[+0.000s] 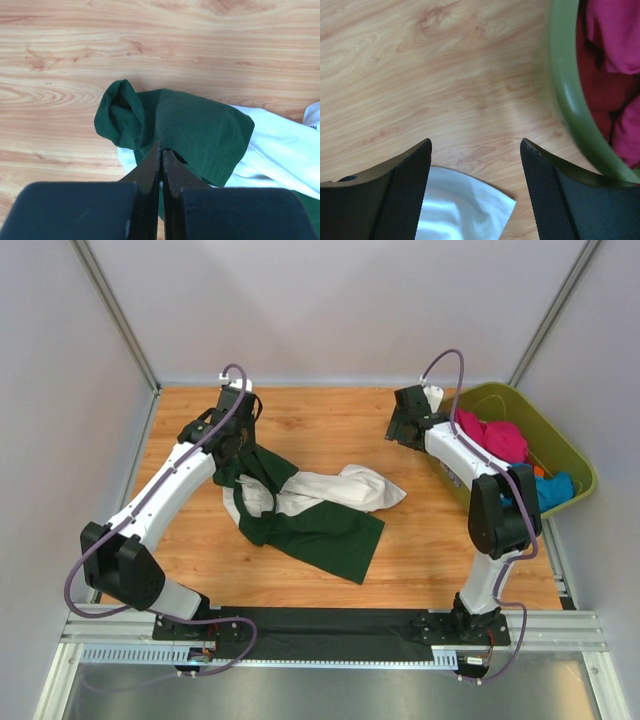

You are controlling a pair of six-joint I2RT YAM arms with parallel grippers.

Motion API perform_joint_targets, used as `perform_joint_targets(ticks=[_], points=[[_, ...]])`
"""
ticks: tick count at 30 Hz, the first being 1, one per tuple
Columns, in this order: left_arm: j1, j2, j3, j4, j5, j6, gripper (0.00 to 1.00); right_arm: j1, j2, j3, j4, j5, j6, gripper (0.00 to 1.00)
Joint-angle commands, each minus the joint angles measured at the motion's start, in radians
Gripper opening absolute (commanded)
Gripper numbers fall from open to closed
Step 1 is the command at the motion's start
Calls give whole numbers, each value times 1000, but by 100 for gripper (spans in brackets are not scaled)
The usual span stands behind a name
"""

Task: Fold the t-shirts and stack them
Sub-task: Flatten the tshirt out

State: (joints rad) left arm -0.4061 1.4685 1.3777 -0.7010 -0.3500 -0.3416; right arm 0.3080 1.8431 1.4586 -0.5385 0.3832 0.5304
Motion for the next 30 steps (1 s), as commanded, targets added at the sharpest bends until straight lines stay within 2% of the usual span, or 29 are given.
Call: perform_joint_targets(ticks=[1,6,10,19,23,30], points=[[16,-50,40,-11,-18,16,0,32,-7,-30,-27,-20,37,73],[30,-74,23,-20,-4,10,0,104,-108,-211,-69,8,134,71],[32,-80,4,-11,9,9,0,117,-169,-345,-49,16,192,69],[33,-85,-25,1,37,-5,0,118,-140,-374,-34,57,203,66],[33,-86,-25,-2,28,0,0,118,-124,-409,21,29,217,57],[33,-91,-25,-20,23,1,0,118,-79,-406,80,63,195,49]])
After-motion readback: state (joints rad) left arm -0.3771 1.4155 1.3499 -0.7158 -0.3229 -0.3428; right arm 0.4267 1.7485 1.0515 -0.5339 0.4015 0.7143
